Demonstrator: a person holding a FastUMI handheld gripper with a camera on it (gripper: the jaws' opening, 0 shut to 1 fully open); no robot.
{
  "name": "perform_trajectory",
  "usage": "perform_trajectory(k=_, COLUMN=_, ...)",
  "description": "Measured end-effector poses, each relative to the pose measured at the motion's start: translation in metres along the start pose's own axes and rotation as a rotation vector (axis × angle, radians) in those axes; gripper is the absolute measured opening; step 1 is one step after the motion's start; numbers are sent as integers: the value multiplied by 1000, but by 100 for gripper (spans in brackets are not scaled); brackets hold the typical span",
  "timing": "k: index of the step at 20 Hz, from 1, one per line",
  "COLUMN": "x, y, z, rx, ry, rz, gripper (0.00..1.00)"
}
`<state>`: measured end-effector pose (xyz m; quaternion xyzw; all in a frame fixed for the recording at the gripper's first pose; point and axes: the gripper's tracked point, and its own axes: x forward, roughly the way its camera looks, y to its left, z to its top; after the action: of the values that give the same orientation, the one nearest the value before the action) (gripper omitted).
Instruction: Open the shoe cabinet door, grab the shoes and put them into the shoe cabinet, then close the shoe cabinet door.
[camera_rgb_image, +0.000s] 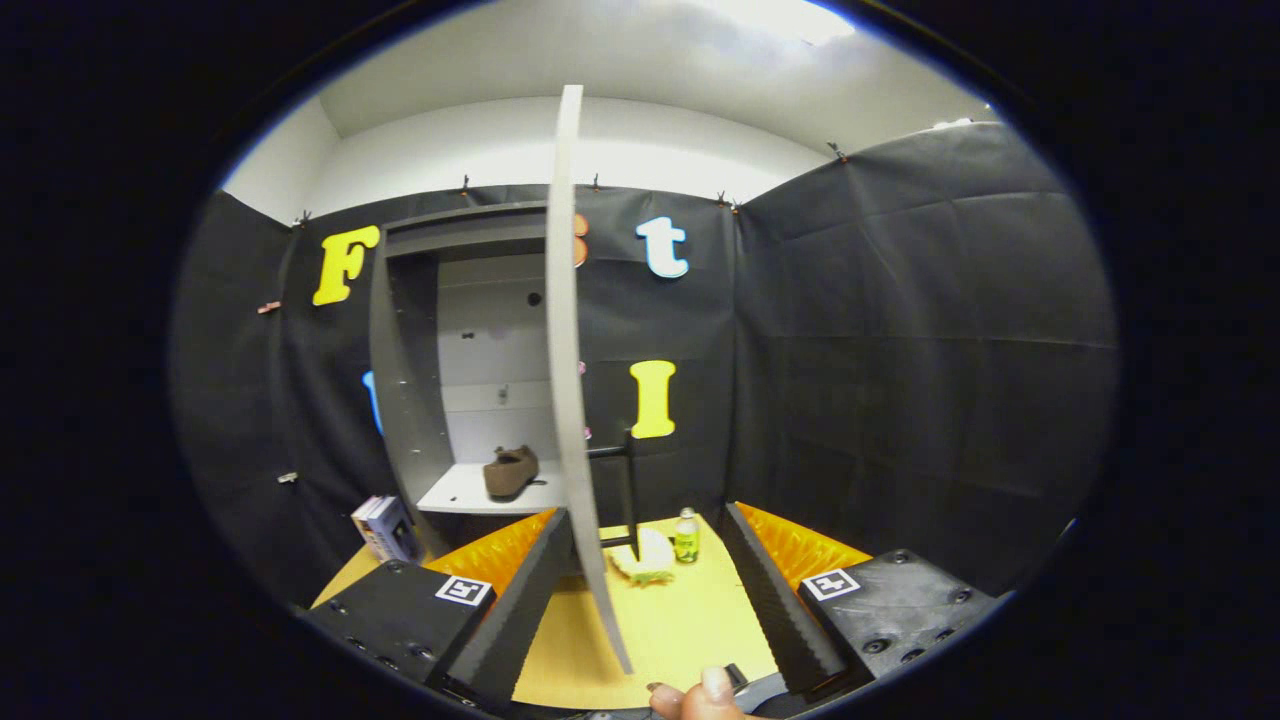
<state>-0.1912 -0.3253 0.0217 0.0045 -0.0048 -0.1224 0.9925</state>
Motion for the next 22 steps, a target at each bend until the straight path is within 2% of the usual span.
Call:
perform_trajectory(k=3, x=18, y=-28, z=-2, rx=7, ry=-4, rz=-55, gripper=97)
perform_trajectory(k=10, x=98, y=-59, z=-7, rx=43, ry=-17, rz=-77, gripper=97)
perform_trajectory(k=17, x=157, y=-54, z=-25, rx=71, ry=40, rz=-10, gripper=96)
perform_trajectory(k=22, x=165, y=-47, z=-25, rx=68, ry=36, rz=0, gripper=96)
